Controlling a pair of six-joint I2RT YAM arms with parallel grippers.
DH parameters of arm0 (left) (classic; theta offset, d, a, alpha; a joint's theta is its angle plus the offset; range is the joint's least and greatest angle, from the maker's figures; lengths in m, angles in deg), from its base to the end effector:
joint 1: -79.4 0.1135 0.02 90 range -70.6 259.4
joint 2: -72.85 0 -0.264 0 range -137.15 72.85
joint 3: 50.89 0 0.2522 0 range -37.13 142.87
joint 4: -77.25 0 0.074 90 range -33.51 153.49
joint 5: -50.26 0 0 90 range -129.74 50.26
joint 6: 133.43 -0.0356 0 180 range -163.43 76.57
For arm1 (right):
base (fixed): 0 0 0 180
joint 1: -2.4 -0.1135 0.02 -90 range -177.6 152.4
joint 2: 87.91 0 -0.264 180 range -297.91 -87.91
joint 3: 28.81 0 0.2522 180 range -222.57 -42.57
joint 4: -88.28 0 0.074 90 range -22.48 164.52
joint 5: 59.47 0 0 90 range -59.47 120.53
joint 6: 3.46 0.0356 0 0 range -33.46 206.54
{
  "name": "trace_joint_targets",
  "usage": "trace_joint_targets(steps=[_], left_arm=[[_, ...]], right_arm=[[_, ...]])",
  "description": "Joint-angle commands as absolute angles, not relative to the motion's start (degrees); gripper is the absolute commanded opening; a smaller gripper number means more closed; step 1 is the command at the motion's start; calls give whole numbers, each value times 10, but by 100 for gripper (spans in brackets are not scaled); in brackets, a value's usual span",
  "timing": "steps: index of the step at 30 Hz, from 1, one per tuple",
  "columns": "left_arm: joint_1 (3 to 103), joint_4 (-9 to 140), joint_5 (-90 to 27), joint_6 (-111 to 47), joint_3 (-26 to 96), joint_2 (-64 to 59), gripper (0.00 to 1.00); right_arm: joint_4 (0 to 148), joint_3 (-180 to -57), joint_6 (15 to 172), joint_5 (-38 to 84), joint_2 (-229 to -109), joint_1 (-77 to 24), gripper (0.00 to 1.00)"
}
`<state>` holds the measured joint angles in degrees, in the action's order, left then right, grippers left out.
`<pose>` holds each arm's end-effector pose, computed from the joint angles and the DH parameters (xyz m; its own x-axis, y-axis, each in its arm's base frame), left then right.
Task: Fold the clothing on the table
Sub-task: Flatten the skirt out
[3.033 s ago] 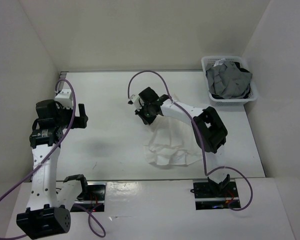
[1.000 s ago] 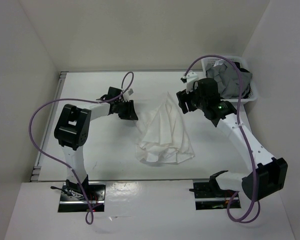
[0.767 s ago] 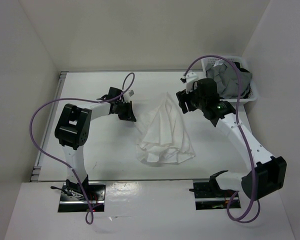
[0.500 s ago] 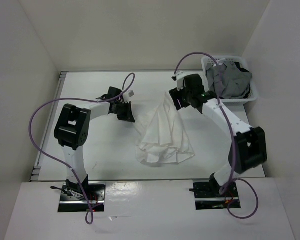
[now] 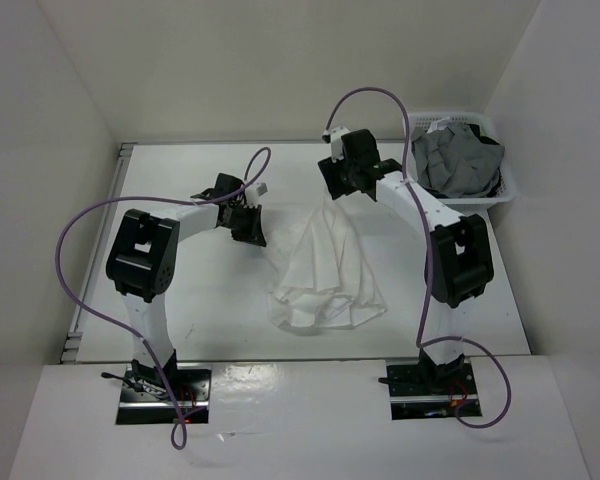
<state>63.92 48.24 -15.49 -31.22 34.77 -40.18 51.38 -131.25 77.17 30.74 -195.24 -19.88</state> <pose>0.3876 -0.1225 0.1519 -0.8822 0.0442 -0.4688 0.2823 0.8465 -0.4514 0.3995 0.1635 0.2710 -0.5471 -0.4001 -0.7352 -0.4720 0.8729 -0.1238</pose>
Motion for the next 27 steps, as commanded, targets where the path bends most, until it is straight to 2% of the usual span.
trace_joint_targets(steps=[1, 16, 27], left_arm=[[638, 458, -177, -330, 346, -397, 0], [633, 453, -182, -335, 346, -408, 0], [628, 458, -182, -335, 346, -408, 0]], right_arm=[[542, -1355, 791, 296, -1985, -204, 64], [531, -1436, 791, 278, -2114, -210, 63], [539, -1442, 823, 238, -2089, -210, 63]])
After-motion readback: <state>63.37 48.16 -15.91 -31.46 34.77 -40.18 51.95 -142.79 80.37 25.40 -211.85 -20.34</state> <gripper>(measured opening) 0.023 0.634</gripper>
